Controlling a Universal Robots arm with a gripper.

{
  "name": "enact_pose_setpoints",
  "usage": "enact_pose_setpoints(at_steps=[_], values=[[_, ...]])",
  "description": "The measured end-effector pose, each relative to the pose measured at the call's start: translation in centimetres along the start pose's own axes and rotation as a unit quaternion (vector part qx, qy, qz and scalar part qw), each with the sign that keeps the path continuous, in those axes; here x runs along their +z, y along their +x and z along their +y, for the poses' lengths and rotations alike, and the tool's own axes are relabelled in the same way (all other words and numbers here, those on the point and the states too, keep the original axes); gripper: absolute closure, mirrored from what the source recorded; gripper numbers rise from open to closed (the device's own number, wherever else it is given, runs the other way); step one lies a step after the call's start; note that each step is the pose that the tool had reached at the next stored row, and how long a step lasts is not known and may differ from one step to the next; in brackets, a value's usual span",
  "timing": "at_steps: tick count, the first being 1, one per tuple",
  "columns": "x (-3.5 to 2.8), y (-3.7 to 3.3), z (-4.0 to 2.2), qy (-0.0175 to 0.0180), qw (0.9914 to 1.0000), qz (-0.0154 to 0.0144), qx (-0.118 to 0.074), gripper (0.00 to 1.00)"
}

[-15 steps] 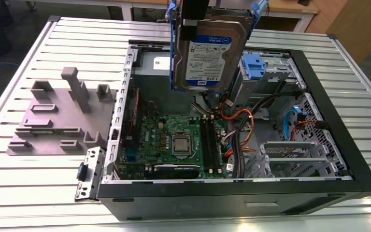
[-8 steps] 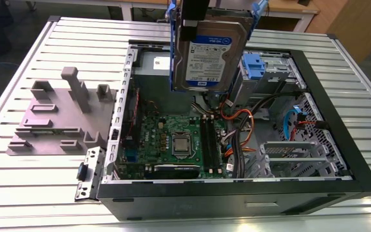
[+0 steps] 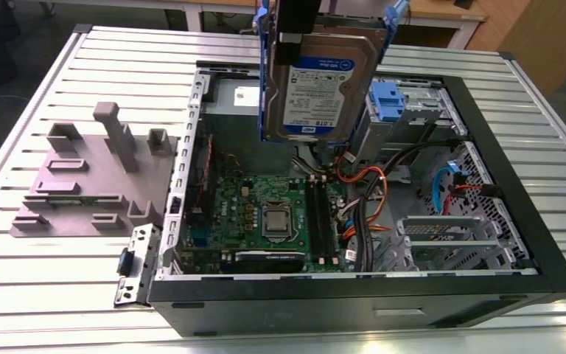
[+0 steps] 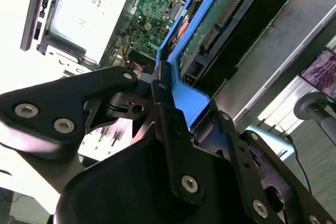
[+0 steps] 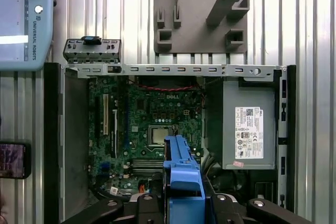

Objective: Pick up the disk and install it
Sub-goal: 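Insert the disk into the insertion slot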

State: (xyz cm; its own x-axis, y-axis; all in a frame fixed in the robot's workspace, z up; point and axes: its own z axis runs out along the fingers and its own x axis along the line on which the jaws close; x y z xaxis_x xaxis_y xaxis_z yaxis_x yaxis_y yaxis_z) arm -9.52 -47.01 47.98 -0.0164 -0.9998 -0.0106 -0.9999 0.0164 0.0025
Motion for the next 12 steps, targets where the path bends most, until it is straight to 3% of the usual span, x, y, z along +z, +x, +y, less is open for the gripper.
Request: enact_pose_setpoints(at_steps=[12], values=[[-0.01, 0.11, 0.00, 0.0000, 1.00000, 0.0000, 0.000, 0.64]])
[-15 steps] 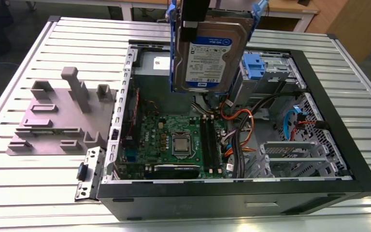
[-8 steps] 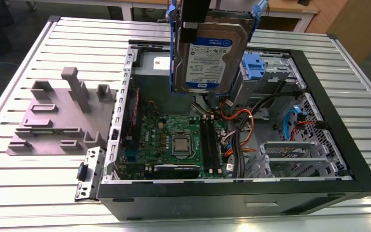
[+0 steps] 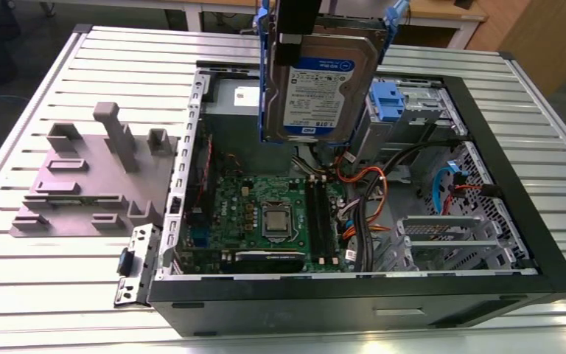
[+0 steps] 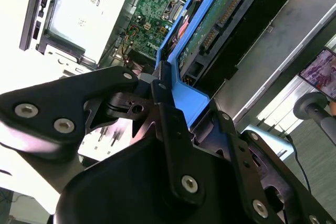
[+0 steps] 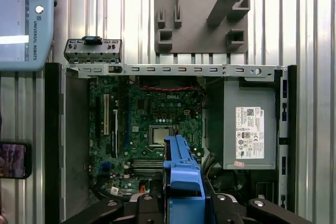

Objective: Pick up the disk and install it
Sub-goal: 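Insert the disk into the insertion slot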

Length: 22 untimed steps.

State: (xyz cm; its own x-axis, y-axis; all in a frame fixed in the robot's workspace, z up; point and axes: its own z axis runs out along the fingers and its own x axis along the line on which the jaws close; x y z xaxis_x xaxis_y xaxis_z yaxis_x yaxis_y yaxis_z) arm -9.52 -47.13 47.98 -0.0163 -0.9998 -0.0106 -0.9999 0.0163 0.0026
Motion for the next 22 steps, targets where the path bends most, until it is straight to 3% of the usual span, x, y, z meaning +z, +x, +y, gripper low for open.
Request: enact_pose_setpoints(at_steps=[10, 22], values=[[0.01, 0.99, -0.01, 0.0000, 1.00000, 0.0001, 0.000, 0.64], [0.02, 1.01, -0.38, 0.0000, 1.00000, 0.0006, 0.000, 0.64]])
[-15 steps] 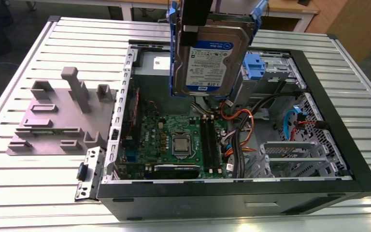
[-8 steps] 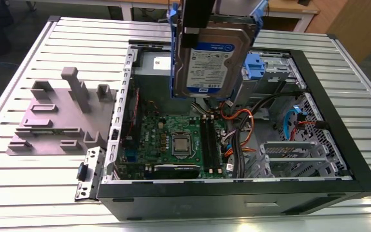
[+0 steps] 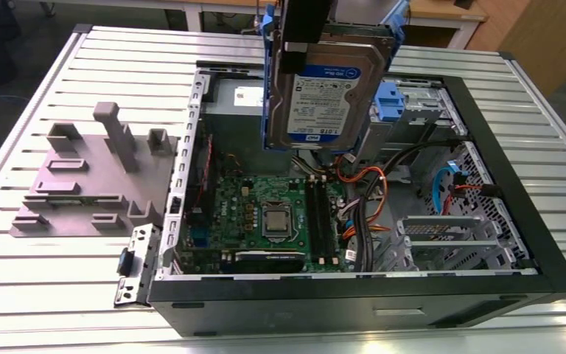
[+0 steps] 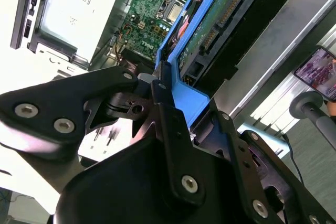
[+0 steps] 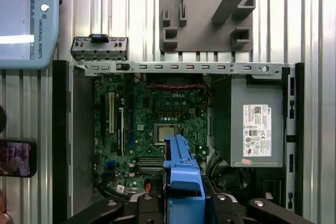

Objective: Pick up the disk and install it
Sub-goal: 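Insert the disk into the insertion slot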

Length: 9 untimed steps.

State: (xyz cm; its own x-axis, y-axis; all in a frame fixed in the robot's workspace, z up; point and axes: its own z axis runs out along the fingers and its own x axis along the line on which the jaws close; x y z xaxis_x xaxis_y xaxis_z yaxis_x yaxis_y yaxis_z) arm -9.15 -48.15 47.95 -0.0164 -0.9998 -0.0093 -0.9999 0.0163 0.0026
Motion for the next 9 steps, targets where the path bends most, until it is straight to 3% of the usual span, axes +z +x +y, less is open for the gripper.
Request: enact_pose_setpoints(at_steps=[9], values=[[0.00, 0.00, -0.24, 0.0000, 1.00000, 0.0000, 0.000, 0.64]])
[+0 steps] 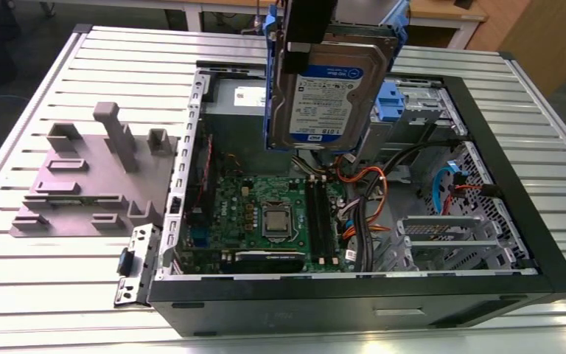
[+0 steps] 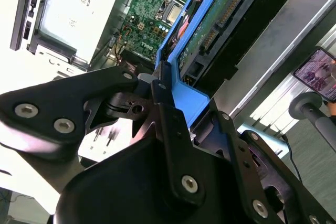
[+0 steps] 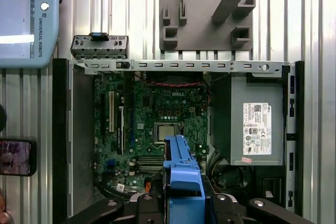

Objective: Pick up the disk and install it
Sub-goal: 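Insert the disk into the insertion slot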

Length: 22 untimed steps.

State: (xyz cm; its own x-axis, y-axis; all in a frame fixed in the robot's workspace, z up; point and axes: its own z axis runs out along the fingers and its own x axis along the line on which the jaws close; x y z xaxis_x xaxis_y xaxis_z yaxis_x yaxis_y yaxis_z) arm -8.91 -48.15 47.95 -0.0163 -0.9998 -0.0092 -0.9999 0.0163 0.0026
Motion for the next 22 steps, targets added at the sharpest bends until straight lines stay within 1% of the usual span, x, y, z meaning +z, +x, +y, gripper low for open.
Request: enact_pose_setpoints(at_steps=[16, 17, 22], values=[[0.00, 0.05, -0.17, 0.0000, 1.00000, 0.0000, 0.000, 0.64], [0.00, 0.16, -0.19, 0.0000, 1.00000, 0.0000, 0.000, 0.64], [0.02, 1.26, -0.25, 0.0000, 1.00000, 0.0000, 0.000, 0.64]])
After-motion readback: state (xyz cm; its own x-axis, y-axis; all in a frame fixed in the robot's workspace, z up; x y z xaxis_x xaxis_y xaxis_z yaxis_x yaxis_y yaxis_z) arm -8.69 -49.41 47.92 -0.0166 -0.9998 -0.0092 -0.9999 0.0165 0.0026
